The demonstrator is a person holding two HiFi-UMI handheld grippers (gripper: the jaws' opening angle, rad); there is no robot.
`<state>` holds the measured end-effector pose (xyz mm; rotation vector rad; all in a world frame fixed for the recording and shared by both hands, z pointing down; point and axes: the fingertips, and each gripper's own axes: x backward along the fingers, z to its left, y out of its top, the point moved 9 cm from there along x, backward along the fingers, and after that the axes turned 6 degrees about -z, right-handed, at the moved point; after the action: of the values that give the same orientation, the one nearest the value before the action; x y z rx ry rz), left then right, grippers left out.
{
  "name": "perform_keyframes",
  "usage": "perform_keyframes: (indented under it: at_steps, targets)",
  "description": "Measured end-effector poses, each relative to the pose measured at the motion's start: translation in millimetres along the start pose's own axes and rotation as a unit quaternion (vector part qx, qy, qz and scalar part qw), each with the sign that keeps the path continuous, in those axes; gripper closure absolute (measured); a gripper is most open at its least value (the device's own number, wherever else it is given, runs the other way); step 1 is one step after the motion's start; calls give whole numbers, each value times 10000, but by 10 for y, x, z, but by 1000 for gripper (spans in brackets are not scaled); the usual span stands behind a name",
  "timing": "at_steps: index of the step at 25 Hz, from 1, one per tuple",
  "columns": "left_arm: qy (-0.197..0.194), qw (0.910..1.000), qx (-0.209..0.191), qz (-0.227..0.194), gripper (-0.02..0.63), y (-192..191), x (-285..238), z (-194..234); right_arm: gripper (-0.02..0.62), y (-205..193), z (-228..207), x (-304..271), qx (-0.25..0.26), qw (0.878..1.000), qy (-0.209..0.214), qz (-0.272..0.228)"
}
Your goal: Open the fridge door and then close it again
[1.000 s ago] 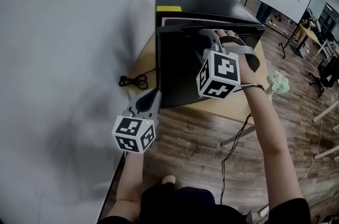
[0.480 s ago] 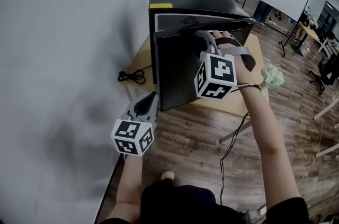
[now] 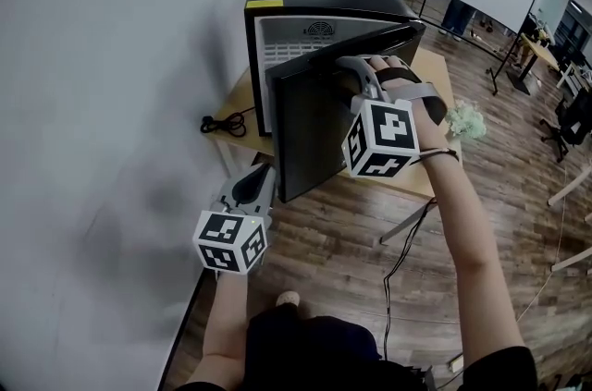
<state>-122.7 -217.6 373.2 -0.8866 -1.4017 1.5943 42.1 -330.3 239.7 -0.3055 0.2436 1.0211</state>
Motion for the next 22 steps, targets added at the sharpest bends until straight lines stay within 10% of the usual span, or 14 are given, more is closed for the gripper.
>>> perform_keyframes:
  at_steps: [22]
  targets:
    - [-74,10000,30,-45,595,-99,127,-867,462,-492,301,941,308,9989,-122,-337]
